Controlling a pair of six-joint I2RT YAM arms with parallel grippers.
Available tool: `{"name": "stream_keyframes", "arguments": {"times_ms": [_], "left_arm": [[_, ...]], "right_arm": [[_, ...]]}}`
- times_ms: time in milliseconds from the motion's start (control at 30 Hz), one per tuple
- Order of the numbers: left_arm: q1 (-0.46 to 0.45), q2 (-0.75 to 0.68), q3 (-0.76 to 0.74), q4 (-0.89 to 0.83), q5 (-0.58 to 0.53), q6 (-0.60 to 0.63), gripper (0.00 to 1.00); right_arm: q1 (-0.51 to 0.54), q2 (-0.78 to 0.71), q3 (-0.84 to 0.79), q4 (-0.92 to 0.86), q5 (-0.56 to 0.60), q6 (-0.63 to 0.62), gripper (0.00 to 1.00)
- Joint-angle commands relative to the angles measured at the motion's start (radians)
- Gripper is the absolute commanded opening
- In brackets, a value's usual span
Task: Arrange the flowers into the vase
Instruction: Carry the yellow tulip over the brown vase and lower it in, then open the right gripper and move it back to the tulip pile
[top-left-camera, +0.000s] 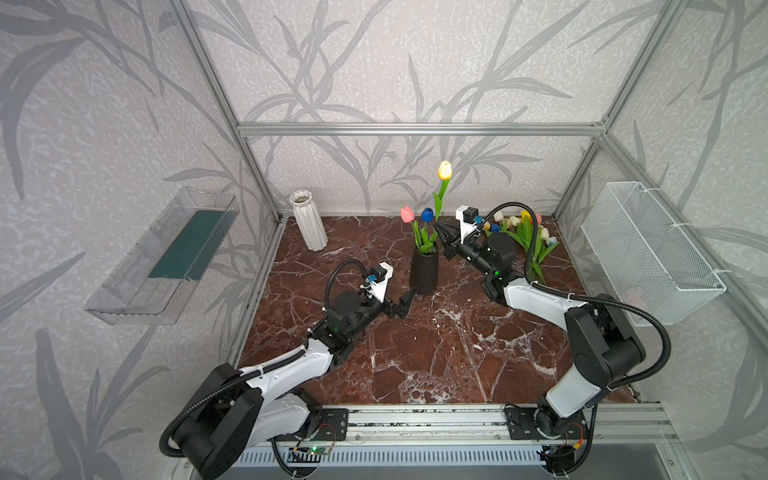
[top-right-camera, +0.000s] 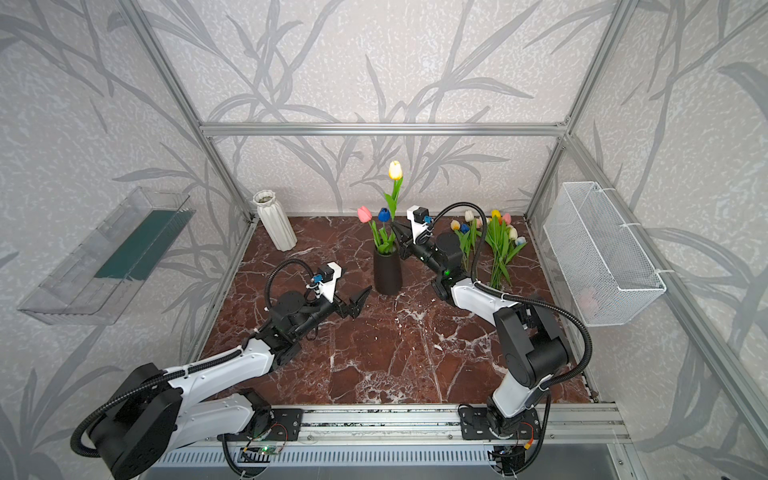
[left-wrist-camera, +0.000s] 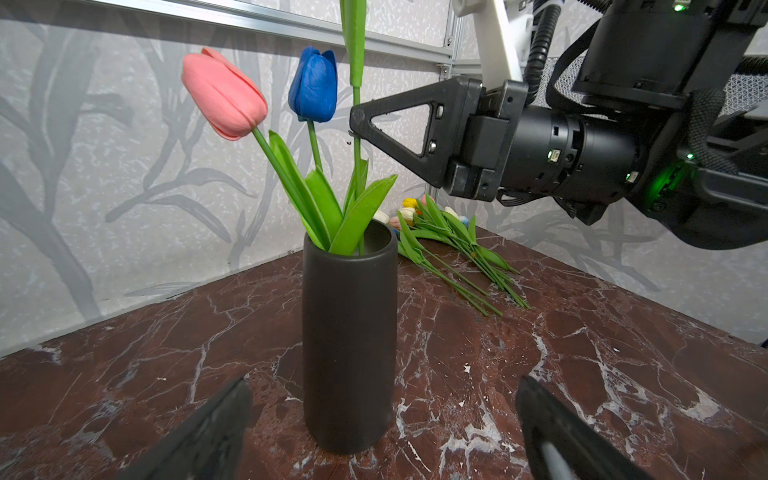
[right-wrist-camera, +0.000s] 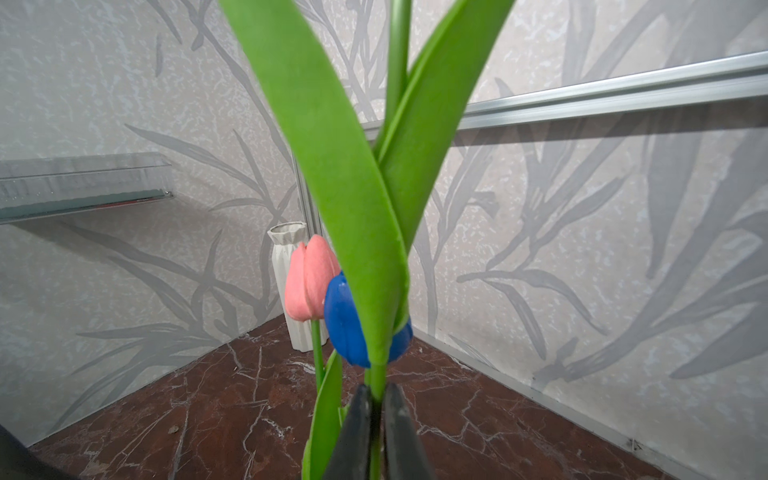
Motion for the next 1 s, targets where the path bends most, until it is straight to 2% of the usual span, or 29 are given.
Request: {"name": "stream_keyframes", "arguments": {"times_ms": [0,133,367,533,667,767,967], "left_arm": [[0.000,-0.016,0.006,0.027,-0.002,0.013,0.99],[0.001,-0.017,0.004,0.026,0.002,0.012,0.99],[0.000,-0.023,0.010,0.024,0.007,0.013,1.00],[0.000,-0.037,0.018,0.017,0.012,0.012,1.00],[-0.001,-0.080,0.022,-0.010,0.012,0.018,1.00],[-0.001,-0.118,0.028,-0.044,0.014,0.027,1.00],[-0.001,-0.077,0.021,-0.069,-0.011,0.045,0.99]], "right_arm": [[0.003,-0.047,-0.019,-0.013,0.036,-0.017,0.24],[0.003,-0.087,-0.027,-0.051,0.063,-0.036,0.33],[0.003,-0.201,-0.062,-0.088,0.110,-0.063,0.38],[0.003,-0.325,-0.078,-0.174,0.188,-0.076,0.41],[0.002,-0.418,-0.069,-0.351,0.304,-0.110,0.46],[-0.027,-0.430,-0.005,-0.572,0.385,-0.106,0.49],[-0.195,-0.325,0.116,-0.979,0.381,0.015,0.51]]}}
